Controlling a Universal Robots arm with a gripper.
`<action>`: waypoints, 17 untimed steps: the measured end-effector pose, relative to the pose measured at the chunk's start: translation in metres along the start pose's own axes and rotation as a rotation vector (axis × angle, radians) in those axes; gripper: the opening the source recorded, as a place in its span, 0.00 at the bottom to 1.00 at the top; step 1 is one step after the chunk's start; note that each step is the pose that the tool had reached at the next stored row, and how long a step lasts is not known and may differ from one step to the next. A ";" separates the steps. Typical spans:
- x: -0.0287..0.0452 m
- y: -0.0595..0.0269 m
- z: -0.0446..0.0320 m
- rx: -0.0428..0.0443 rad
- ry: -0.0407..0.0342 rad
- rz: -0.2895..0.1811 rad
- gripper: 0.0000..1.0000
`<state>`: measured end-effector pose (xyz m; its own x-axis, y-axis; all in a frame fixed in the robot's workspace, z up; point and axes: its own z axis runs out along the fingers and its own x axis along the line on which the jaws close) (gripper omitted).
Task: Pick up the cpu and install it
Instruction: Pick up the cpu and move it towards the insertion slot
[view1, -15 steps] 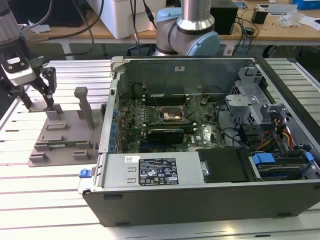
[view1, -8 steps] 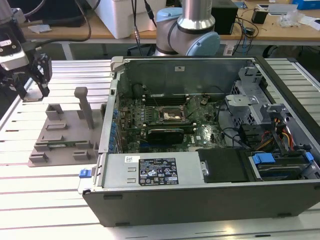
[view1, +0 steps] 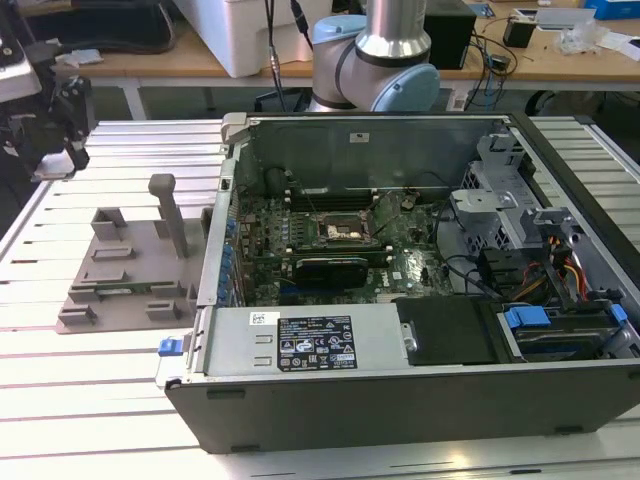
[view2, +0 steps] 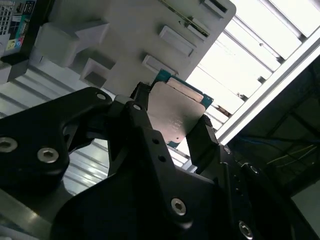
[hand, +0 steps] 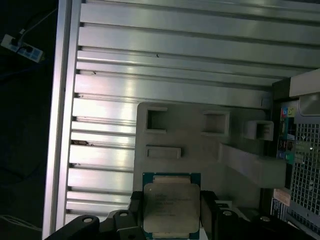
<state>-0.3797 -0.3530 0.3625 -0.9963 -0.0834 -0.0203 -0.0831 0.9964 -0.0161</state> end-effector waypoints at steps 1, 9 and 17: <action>-0.0001 0.0001 -0.0037 0.0001 0.0001 0.000 0.55; -0.0004 0.0001 -0.0198 -0.0200 -0.0017 0.000 0.55; -0.0063 -0.0006 -0.0198 -0.0288 -0.0024 0.001 0.55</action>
<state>-0.3738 -0.3528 0.3824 -0.9963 -0.0827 -0.0227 -0.0830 0.9965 0.0128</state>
